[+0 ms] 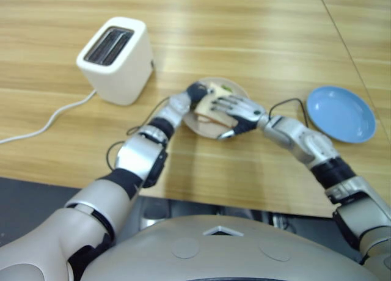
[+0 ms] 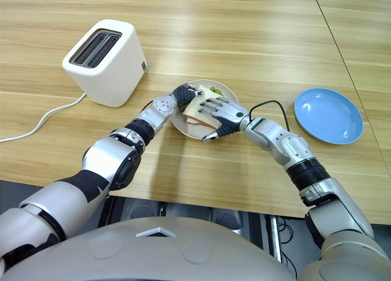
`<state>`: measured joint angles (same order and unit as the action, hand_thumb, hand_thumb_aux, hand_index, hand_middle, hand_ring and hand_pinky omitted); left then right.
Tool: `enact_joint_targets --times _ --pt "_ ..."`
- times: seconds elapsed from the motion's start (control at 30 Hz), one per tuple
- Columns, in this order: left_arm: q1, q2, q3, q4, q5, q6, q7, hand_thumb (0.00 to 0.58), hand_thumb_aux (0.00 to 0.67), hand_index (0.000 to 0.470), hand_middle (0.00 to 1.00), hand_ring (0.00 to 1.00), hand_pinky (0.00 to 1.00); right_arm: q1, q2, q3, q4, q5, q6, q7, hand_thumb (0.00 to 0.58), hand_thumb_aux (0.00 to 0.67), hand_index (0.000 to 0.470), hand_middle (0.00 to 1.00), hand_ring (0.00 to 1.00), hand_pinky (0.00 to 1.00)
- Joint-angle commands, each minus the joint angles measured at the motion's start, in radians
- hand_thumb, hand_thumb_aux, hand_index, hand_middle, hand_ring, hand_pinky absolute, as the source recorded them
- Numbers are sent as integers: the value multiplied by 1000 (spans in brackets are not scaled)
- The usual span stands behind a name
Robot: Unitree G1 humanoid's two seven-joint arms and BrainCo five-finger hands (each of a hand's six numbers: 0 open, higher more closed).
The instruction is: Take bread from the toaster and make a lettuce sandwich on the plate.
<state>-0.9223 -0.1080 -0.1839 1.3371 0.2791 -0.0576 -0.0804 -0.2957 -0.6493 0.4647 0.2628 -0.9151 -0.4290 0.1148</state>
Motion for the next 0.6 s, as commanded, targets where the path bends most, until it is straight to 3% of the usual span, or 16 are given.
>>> enact_joint_targets --times 0.03,0.07,0.1,0.23,0.37,0.47,0.6 --pt "-38 27 -27 -71 38 -101 65 18 11 7 1000 1000 1000 80 0 98 164 -25 55 169 0 0 0 0 0 0" --pt "-40 48 -33 -102 52 -118 105 0 0 0 208 208 208 79 3 102 169 -28 61 162 0 0 0 0 0 0" --pt "-37 69 -37 -143 64 -136 134 0 0 0 0 0 0 75 7 105 176 -29 63 157 0 0 0 0 0 0" --pt "42 146 -72 -426 148 -133 237 0 0 0 0 0 0 84 14 108 180 -21 71 155 0 0 0 0 0 0" --pt "199 224 -90 -864 285 -60 328 0 0 0 0 0 0 90 24 105 185 -5 75 157 0 0 0 0 0 0" --pt "293 252 -92 -1084 347 11 305 0 0 0 0 0 0 85 29 103 185 -1 72 150 0 0 0 0 0 0" --pt "385 263 -77 -1197 290 48 209 0 0 0 0 0 0 73 32 42 94 35 9 11 0 0 0 0 0 0"
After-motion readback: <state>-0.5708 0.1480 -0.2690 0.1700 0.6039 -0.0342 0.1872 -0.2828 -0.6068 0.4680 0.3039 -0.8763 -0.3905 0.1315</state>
